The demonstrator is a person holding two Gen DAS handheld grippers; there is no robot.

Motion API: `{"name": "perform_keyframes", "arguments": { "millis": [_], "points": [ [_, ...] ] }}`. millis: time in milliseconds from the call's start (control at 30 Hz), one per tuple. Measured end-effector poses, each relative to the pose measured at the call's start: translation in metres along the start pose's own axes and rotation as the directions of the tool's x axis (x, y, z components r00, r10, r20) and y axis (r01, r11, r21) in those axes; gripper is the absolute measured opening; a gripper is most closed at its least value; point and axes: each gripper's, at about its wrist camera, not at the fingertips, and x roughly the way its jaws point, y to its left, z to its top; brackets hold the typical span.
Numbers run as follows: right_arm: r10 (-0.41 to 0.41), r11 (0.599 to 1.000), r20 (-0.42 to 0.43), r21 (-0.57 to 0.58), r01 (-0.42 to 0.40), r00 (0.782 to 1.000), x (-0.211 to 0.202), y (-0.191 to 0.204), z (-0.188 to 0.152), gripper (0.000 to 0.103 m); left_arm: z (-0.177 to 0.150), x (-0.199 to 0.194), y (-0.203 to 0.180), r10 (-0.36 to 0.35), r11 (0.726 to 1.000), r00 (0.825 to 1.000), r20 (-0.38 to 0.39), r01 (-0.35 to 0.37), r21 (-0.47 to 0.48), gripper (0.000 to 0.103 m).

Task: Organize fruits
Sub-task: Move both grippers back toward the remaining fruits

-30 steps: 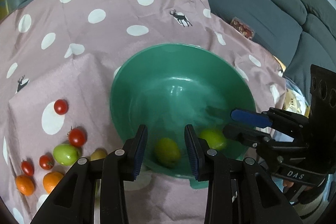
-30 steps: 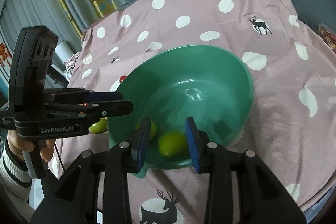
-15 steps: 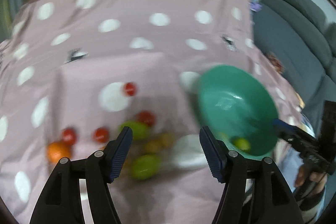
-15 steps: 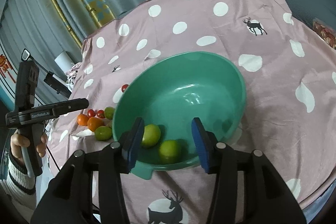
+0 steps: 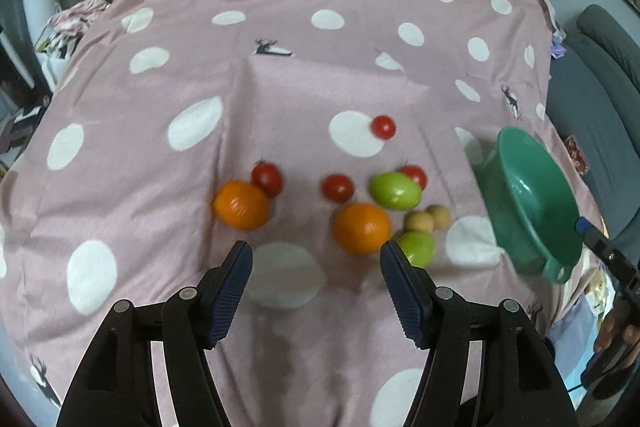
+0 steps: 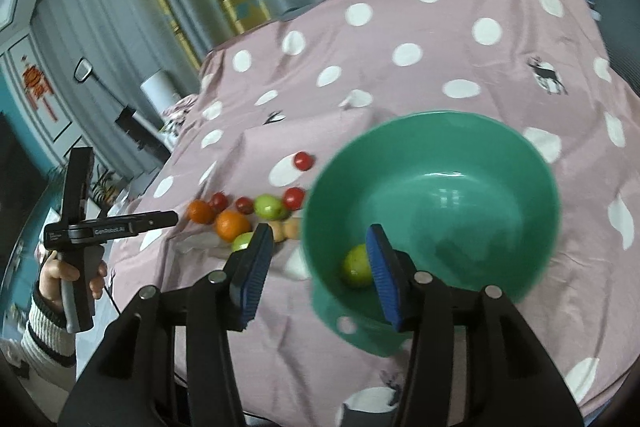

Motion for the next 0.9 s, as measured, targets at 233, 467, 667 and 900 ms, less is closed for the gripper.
{"name": "perform_keyframes", "arguments": {
  "millis": [233, 467, 667, 900],
  "points": [
    [0.046, 0.996, -0.067, -0.070, -0.051, 0.997, 0.018, 0.031, -0.003, 0.052, -0.013, 0.000, 0.019, -0.004, 1.000, 1.000, -0.019, 0.003, -0.026, 0.066],
    [0.069, 0.987, -0.141, -0.132, -0.088, 0.988, 0.041, 0.061, -0.007, 0.052, -0.020, 0.001, 0.034, -0.021, 0.998, 1.000, -0.021, 0.020, -0.056, 0.066],
    [0.077, 0.980, -0.203, -0.167, -0.112, 0.976, 0.065, 0.082, -0.009, 0.052, -0.021, 0.000, 0.044, -0.046, 0.997, 0.999, 0.011, 0.047, -0.060, 0.066],
    [0.081, 0.973, -0.257, -0.190, -0.132, 0.963, 0.095, 0.098, -0.010, 0.052, -0.016, 0.002, 0.052, -0.085, 0.996, 0.995, 0.048, 0.086, -0.037, 0.066]
  ]
}}
